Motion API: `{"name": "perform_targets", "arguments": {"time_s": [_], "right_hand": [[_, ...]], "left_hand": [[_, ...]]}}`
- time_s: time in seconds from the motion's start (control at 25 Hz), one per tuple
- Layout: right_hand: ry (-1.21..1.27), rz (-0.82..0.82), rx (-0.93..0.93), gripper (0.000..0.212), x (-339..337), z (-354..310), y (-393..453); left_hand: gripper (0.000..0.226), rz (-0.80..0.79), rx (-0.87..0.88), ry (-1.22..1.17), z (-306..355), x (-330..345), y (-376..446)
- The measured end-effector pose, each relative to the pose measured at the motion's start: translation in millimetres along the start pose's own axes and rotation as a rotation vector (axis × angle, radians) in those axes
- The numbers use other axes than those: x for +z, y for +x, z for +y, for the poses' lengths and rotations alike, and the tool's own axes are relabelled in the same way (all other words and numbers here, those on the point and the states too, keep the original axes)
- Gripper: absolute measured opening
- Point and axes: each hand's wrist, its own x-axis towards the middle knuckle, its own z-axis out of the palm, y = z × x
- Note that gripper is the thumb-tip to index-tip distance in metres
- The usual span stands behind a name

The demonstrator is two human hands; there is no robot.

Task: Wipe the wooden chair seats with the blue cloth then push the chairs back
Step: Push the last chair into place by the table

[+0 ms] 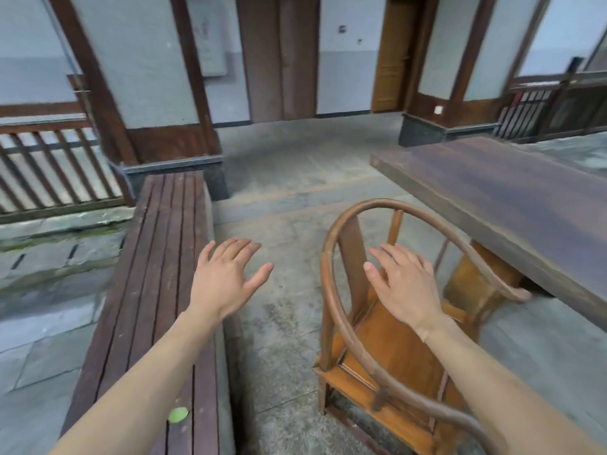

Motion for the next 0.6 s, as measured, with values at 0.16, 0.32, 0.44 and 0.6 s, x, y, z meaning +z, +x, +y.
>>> {"name": "perform_targets", "arguments": {"time_s": [0.16,0.32,0.44,0.6], "right_hand": [[0.057,-0.024,-0.148,0.066,53.6,-53.3,81.4],[0.067,-0.013,-0.235,0.065,114.8,-103.7,171.2],[0.091,-0.040,-0.238,0.068,149.3,-142.0,246.6],[0.087,-0.040,-0.204,0.070,179.5,-167.7,324.4]], "left_hand": [[0.065,-0.008,-0.086,0.072,-75.4,28.2,15.6],[0.065,0.012,-0.152,0.086,-148.3,59.2,62.2],[0.063,-0.019,-0.187,0.071,-209.9,78.8,108.3],[0.065,-0.042,-0.160,0.073,-277.2,103.3,171.1]]}}
